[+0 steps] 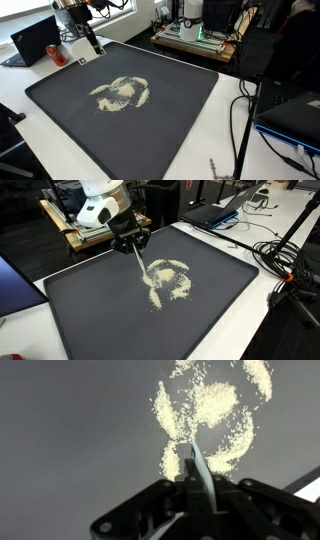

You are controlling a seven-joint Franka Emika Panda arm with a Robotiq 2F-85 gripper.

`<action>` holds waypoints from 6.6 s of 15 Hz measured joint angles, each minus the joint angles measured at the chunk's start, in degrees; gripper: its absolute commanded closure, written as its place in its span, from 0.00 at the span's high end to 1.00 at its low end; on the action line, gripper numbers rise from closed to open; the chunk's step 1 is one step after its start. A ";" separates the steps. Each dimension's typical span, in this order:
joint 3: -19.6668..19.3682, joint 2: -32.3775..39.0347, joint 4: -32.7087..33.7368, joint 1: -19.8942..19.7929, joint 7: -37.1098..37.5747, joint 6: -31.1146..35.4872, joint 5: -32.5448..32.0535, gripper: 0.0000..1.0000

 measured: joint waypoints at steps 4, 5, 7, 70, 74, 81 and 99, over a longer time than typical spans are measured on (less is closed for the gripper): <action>-0.40 0.26 3.39 0.89 0.24 -6.03 -10.70 0.01; -0.46 0.63 4.18 1.42 0.46 -6.38 -13.16 0.01; -0.46 1.83 5.69 2.62 0.53 -6.21 -17.32 0.01; 10.78 13.26 -5.94 0.31 -25.49 27.80 -24.92 0.01; 11.74 11.12 -9.48 0.99 -27.20 28.19 -25.19 0.01; 11.76 8.29 -13.62 2.89 -28.80 28.32 -25.94 0.01; 10.49 -9.41 -20.54 10.05 -24.43 26.65 -27.24 0.01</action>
